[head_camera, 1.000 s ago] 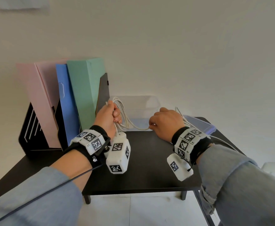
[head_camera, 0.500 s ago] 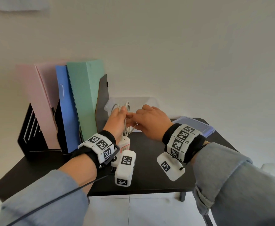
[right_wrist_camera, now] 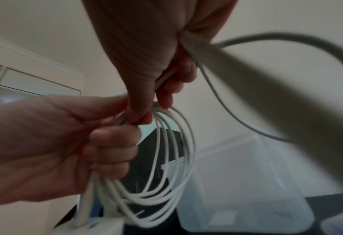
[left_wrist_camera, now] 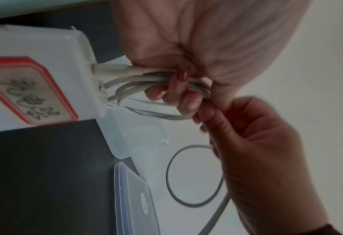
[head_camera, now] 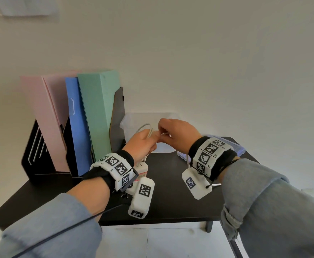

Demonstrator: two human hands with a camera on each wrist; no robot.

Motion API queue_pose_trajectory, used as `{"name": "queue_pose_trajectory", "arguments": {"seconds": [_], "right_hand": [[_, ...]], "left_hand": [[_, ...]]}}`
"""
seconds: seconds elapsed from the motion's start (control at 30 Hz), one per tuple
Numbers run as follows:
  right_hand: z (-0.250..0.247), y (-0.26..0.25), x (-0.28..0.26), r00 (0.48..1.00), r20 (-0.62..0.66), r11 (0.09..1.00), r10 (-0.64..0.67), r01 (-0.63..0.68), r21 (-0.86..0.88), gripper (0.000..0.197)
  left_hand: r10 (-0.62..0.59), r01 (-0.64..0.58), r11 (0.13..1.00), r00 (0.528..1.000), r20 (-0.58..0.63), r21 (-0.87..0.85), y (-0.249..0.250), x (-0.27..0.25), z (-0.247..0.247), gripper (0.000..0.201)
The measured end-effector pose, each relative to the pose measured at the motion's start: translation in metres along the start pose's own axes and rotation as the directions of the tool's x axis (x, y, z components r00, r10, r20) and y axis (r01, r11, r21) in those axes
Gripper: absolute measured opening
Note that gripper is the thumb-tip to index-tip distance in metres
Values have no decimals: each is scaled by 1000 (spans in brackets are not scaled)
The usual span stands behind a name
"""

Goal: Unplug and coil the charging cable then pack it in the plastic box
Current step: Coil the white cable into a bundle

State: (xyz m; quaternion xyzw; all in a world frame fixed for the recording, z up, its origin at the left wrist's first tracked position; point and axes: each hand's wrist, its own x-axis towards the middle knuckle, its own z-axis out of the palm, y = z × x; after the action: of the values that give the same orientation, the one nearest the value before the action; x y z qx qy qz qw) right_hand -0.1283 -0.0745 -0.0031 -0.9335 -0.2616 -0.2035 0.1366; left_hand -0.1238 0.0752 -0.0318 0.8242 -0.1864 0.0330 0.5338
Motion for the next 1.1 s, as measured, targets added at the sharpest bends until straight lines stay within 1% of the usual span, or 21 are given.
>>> {"name": "queue_pose_trajectory", "arguments": {"seconds": [0.1, 0.17, 0.23, 0.3, 0.33, 0.4, 0.5, 0.53, 0.6, 0.67, 0.7, 0.73, 0.8, 0.87, 0.9, 0.97, 1.0, 1.03, 1.1], "right_hand": [[-1, 10, -1, 998, 52, 993, 46, -40, -113, 28], [-2, 18, -2, 992, 58, 984, 109, -100, -148, 33], [-5, 30, -5, 982, 55, 972, 179, -168, -164, 32], [-7, 43, -10, 968, 66, 957, 243, -228, -180, 29], [-7, 49, -12, 960, 77, 948, 270, -251, -197, 28], [-4, 59, -17, 945, 85, 922, 316, -285, -261, 29], [3, 68, -21, 923, 66, 870, 380, -332, -363, 35], [5, 70, -23, 912, 88, 862, 400, -341, -375, 37], [9, 74, -26, 878, 187, 867, 440, -360, -346, 38], [10, 77, -28, 823, 303, 866, 480, -388, -317, 31], [11, 78, -30, 804, 336, 861, 490, -387, -329, 26], [11, 80, -31, 796, 344, 853, 498, -377, -361, 20], [12, 83, -35, 788, 319, 821, 527, -375, -430, 10], [15, 89, -40, 761, 304, 788, 573, -408, -461, 17], [18, 91, -43, 745, 308, 777, 592, -426, -464, 27], [23, 94, -48, 714, 312, 751, 627, -447, -485, 53], [25, 95, -50, 699, 305, 729, 647, -449, -517, 58], [26, 97, -51, 682, 295, 701, 670, -448, -555, 56], [27, 101, -53, 630, 289, 652, 721, -474, -592, 43]], "left_hand": [[14, -12, 981, 1000, -10, 193, -2, 1, -4, 39], [23, -9, 975, 998, -59, 221, -2, 1, -7, 33], [-17, 35, 991, 990, -142, 129, -5, 2, -13, 28], [-88, 80, 996, 971, -224, -45, -10, 4, -21, 27], [-117, 89, 989, 960, -254, -119, -12, 5, -24, 26], [-151, 100, 977, 948, -280, -186, -14, 6, -27, 26], [-186, 112, 959, 941, -284, -259, -14, 9, -28, 26], [-206, 120, 948, 937, -283, -294, -15, 11, -29, 27], [-265, 146, 906, 928, -262, -397, -16, 13, -31, 29], [-322, 171, 836, 922, -215, -521, -17, 13, -34, 29], [-343, 179, 800, 920, -191, -573, -18, 13, -35, 29], [-356, 184, 771, 918, -172, -610, -18, 12, -35, 30], [-371, 193, 738, 916, -150, -647, -20, 13, -37, 30], [-380, 199, 723, 914, -141, -662, -22, 14, -40, 32], [-384, 198, 717, 913, -141, -668, -23, 14, -41, 32], [-384, 190, 708, 912, -145, -680, -24, 14, -44, 33], [-384, 185, 703, 912, -147, -686, -23, 14, -45, 33], [-384, 180, 696, 911, -149, -695, -23, 13, -47, 33], [-388, 174, 677, 910, -145, -715, -24, 11, -50, 34]]}}
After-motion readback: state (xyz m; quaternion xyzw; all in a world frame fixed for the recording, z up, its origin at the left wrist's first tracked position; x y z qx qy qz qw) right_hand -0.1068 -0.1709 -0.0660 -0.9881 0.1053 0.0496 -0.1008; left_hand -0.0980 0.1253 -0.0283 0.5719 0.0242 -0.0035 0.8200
